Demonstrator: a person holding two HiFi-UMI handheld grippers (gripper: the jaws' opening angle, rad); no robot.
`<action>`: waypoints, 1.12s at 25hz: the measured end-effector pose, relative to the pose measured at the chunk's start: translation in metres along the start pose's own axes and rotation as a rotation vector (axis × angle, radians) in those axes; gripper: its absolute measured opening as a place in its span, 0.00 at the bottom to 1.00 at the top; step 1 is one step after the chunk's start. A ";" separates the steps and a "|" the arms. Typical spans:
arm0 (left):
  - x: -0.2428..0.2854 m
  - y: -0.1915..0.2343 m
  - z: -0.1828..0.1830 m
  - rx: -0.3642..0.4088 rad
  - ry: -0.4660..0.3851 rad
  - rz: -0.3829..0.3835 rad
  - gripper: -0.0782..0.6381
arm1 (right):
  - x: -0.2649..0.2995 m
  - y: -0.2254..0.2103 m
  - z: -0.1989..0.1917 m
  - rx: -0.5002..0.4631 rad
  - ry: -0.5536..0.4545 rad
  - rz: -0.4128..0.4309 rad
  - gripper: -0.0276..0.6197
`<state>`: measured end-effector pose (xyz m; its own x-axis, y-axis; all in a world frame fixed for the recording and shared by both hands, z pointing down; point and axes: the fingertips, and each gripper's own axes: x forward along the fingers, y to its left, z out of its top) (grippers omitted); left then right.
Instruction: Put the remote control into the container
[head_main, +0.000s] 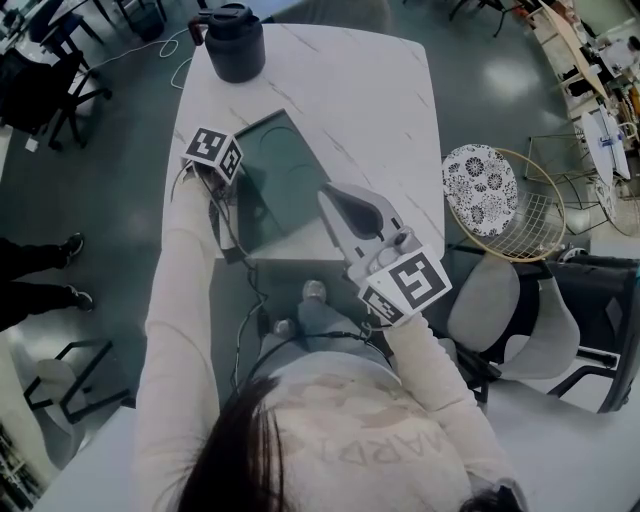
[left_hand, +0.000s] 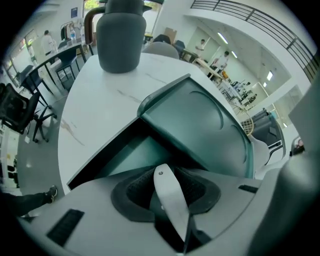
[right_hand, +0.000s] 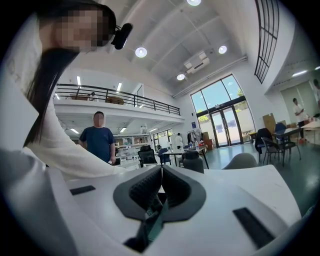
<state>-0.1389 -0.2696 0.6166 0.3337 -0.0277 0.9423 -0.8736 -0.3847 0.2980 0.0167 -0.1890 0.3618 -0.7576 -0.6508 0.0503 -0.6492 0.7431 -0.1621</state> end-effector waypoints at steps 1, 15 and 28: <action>0.001 0.002 0.001 -0.006 0.001 0.009 0.28 | 0.000 0.000 0.000 0.000 0.000 0.000 0.07; 0.011 0.008 0.002 0.025 0.051 0.124 0.27 | -0.010 -0.014 0.001 0.005 -0.005 -0.023 0.07; 0.008 0.003 0.002 0.154 0.041 0.170 0.29 | -0.006 -0.010 0.001 0.007 -0.005 -0.012 0.07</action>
<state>-0.1382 -0.2733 0.6249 0.1685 -0.0676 0.9834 -0.8504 -0.5144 0.1103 0.0282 -0.1932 0.3617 -0.7496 -0.6602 0.0470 -0.6575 0.7344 -0.1685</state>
